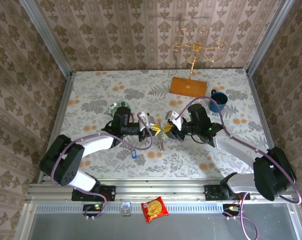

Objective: Put the keys on the keyring

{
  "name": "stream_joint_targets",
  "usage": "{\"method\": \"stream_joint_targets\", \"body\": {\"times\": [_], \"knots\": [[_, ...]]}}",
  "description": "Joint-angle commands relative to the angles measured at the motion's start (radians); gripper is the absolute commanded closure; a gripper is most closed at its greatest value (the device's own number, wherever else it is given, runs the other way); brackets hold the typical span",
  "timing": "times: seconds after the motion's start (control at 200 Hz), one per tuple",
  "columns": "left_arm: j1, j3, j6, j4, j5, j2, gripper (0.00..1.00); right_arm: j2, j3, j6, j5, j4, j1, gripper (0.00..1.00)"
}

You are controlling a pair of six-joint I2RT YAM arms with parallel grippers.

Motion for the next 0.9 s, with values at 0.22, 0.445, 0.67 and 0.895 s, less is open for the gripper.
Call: {"method": "stream_joint_targets", "body": {"times": [0.22,0.445,0.67,0.895], "knots": [[0.006,-0.005,0.006,0.034,0.057,-0.011,1.0,0.026,0.038,-0.026,-0.041,-0.027,-0.003,0.86],[0.008,-0.003,0.0,0.034,0.063,-0.013,1.0,0.039,0.049,-0.022,-0.053,-0.021,-0.004,0.96],[0.008,-0.014,-0.04,0.1,0.07,-0.012,1.0,0.067,0.056,-0.014,-0.077,-0.037,-0.004,1.0],[0.006,-0.03,-0.068,0.157,0.054,0.001,1.0,0.08,0.069,-0.008,-0.104,-0.047,-0.001,1.0]]}}
